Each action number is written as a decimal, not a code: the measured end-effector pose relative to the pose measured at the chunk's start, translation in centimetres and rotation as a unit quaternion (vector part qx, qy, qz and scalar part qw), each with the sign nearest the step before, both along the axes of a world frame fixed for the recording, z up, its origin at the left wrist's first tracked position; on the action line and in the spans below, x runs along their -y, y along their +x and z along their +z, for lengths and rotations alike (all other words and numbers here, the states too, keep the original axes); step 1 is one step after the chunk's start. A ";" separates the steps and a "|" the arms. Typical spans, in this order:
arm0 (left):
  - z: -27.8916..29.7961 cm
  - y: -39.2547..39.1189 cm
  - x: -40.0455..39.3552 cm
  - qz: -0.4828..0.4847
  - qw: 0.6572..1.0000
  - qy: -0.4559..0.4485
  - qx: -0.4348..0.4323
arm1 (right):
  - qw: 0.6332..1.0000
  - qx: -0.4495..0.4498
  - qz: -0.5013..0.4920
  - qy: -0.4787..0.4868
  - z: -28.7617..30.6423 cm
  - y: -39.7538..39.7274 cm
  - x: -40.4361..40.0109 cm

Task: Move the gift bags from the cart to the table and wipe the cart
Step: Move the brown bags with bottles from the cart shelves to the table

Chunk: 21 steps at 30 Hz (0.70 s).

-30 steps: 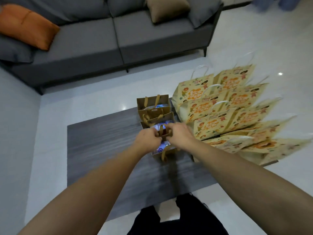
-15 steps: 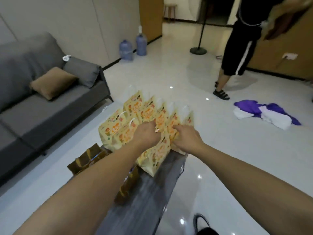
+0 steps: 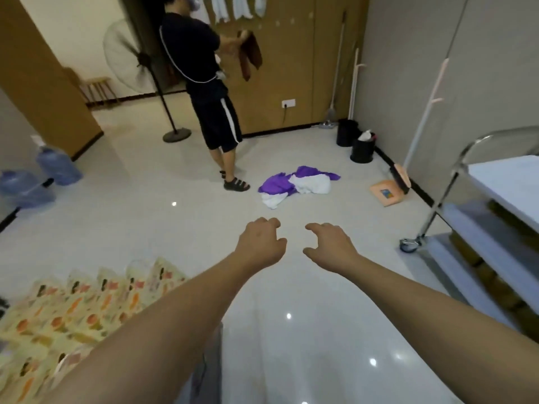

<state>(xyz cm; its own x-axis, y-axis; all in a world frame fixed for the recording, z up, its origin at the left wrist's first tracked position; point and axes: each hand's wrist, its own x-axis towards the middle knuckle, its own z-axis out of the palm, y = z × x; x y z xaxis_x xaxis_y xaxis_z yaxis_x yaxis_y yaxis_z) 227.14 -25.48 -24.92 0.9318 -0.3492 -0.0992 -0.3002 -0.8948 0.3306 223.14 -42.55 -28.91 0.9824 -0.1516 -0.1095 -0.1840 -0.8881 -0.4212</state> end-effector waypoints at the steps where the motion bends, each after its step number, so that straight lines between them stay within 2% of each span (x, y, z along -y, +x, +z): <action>1: -0.4 0.7 3.3 -0.025 1.000 0.005 0.001 | 1.000 -0.006 -0.023 0.006 -0.6 0.2 3.0; 9: -3.2 5.2 22.4 -0.138 0.989 0.011 -0.048 | 0.988 -0.058 -0.139 0.031 -2.8 1.1 20.0; 15: -5.5 9.9 31.7 -0.221 0.972 0.022 -0.081 | 0.968 -0.081 -0.231 0.059 -4.6 2.0 27.3; 21: -7.3 17.6 42.4 -0.312 0.945 0.020 -0.096 | 0.932 -0.074 -0.352 0.050 -5.6 4.9 34.5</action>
